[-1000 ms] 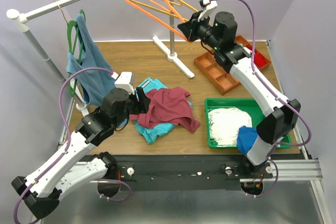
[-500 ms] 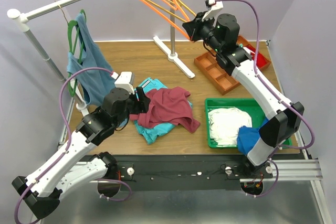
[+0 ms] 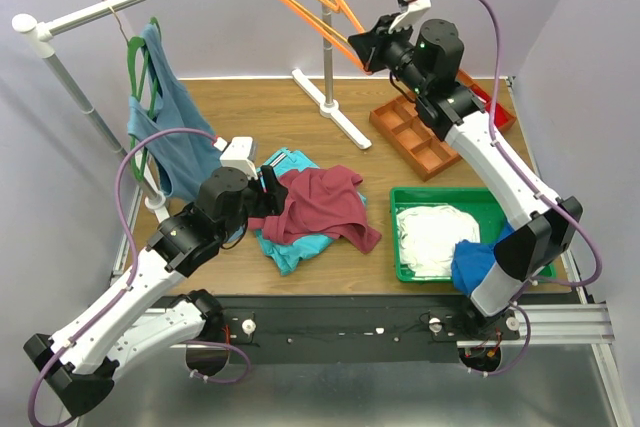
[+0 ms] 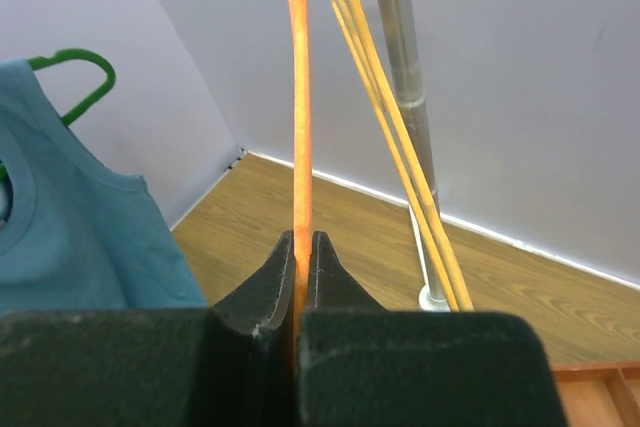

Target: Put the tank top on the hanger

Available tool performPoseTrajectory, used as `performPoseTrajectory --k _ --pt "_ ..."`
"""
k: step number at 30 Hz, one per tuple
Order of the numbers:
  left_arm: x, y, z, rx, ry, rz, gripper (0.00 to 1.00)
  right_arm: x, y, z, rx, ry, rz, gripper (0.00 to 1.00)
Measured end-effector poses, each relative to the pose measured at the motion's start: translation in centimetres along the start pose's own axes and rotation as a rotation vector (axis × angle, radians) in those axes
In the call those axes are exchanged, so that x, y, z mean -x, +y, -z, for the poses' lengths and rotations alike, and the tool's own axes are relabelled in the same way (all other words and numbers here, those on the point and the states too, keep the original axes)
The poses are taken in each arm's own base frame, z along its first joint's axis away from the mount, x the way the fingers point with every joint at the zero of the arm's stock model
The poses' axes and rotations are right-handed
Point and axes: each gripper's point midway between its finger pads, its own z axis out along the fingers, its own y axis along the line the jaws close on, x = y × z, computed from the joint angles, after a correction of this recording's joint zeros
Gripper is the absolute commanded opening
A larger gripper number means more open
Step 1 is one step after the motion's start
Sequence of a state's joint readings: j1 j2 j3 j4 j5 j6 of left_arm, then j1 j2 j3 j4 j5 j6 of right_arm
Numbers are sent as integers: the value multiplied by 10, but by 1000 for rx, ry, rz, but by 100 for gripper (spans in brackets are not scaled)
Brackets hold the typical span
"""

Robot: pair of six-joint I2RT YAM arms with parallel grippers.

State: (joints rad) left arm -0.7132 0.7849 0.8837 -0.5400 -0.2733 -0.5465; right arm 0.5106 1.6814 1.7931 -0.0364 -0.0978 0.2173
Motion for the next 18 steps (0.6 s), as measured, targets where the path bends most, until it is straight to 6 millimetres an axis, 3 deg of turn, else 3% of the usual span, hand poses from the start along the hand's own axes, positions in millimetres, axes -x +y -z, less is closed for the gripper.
performPoseTrajectory --k 6,13,18 --pt "0 0 0 1 1 0 68 16 12 2 54 -25 1 1" --pt "-1 1 -2 10 6 8 69 9 13 5 59 1 -10 1" --pt "-5 4 -6 37 18 35 69 2 16 33 54 32 -33 1"
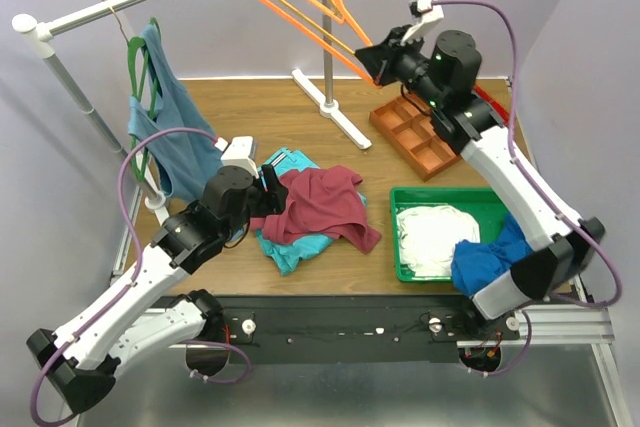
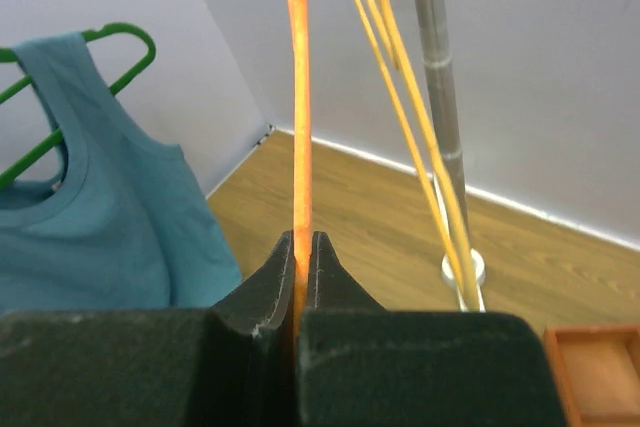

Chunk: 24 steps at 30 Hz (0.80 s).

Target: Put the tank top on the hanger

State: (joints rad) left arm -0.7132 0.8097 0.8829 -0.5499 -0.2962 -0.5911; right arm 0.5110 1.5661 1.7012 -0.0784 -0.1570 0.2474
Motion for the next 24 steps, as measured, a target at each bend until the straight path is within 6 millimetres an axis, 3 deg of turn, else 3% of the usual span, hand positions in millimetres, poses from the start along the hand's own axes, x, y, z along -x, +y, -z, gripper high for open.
performPoseTrajectory --k 7,12,16,18,24 --pt "-26 9 -12 40 52 69 68 9 18 65 20 -16 -49 1" --pt "-72 28 -26 97 131 114 68 -1 29 114 36 -5 -103 1" --pt "-112 46 -33 140 189 140 68 -46 34 154 46 83 -183 1" --pt "-125 51 -34 154 212 142 67 -78 38 175 56 151 -235 1" --pt "-131 48 -39 165 206 135 66 -158 37 220 29 334 -348 1"
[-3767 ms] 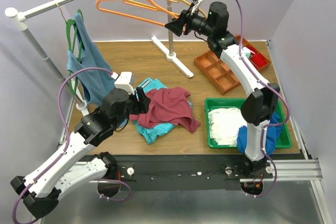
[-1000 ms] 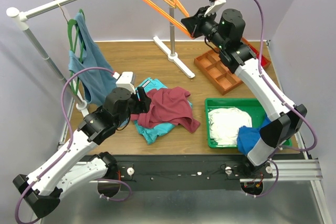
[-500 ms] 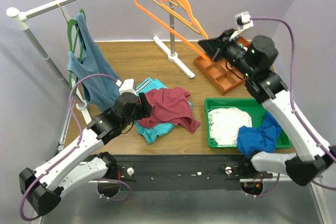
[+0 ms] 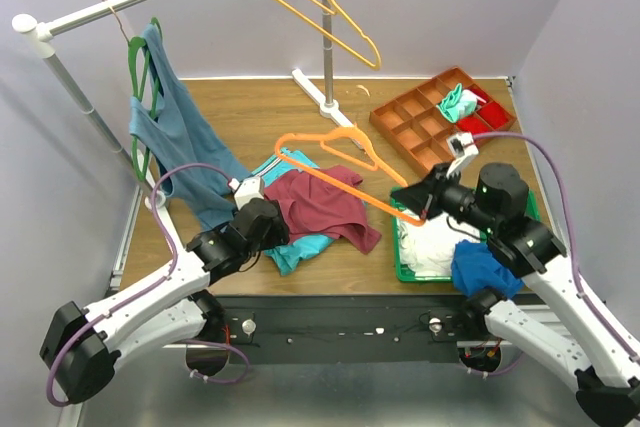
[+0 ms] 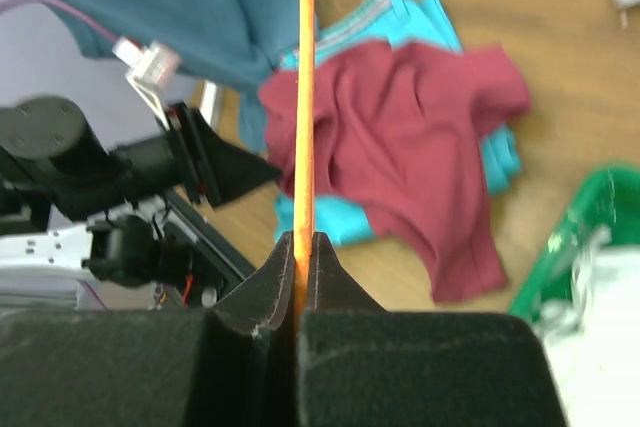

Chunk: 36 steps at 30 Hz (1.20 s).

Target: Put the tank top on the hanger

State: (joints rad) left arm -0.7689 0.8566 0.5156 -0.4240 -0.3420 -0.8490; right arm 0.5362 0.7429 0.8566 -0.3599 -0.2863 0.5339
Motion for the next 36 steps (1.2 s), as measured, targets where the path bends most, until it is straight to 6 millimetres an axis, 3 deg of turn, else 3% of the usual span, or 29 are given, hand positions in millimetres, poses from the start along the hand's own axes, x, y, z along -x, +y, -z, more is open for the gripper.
performPoseTrajectory --k 3,11,15,22,30,36 --pt "0 0 -4 15 -8 -6 65 -21 -7 17 -28 38 -39 1" --pt "4 8 -14 100 -36 -33 64 -32 -9 57 -88 24 -79 1" --pt "18 4 -11 113 -82 -31 65 -37 -12 70 -125 32 -105 1" --pt "50 -22 -1 116 -145 -79 63 -51 -21 80 -183 67 -142 1" --pt "34 -19 -17 177 -90 -169 51 -60 -24 87 -205 94 -165 1" --pt "26 -13 -28 220 -60 -210 49 -60 -24 87 -203 97 -165 1"
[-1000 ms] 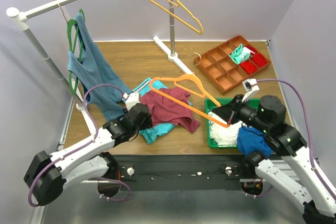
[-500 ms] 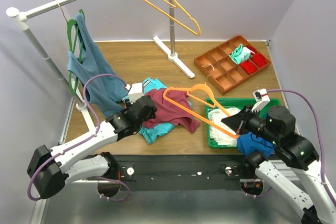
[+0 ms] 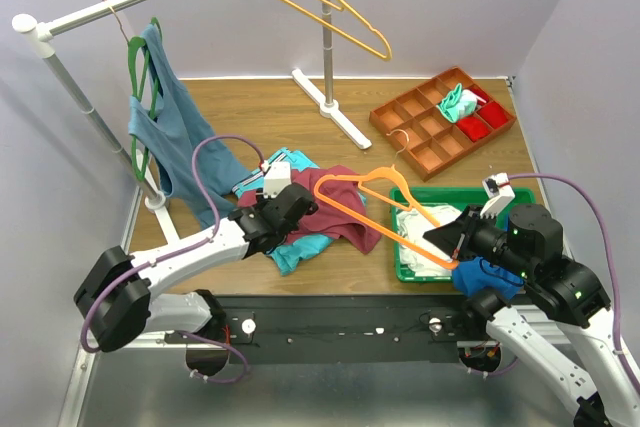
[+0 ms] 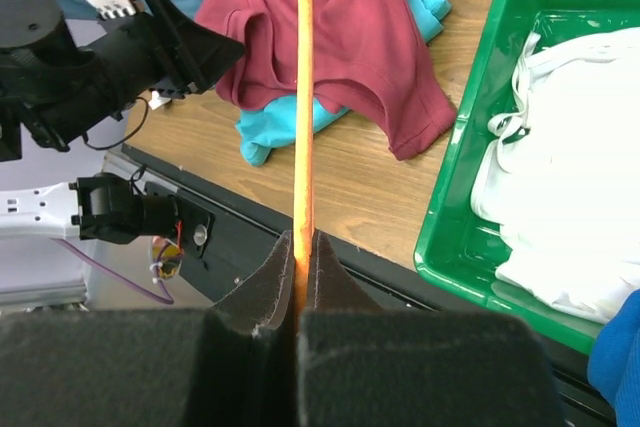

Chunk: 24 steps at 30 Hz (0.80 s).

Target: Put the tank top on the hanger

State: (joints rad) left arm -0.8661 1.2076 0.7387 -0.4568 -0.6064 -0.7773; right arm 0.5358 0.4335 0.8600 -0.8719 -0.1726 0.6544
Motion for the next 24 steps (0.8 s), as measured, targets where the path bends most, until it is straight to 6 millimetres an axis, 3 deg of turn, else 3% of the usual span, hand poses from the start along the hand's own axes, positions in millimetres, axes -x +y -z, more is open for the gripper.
performPoseTrajectory --k 5,15,24 --pt "0 -5 -7 13 4 -21 44 -1 2 0 12 8 1 1" --pt "6 -6 -12 36 -16 -39 10 -7 9 1 51 42 0 1" --pt "17 -4 -7 48 -42 -41 4 -24 10 -6 96 110 -7 1"
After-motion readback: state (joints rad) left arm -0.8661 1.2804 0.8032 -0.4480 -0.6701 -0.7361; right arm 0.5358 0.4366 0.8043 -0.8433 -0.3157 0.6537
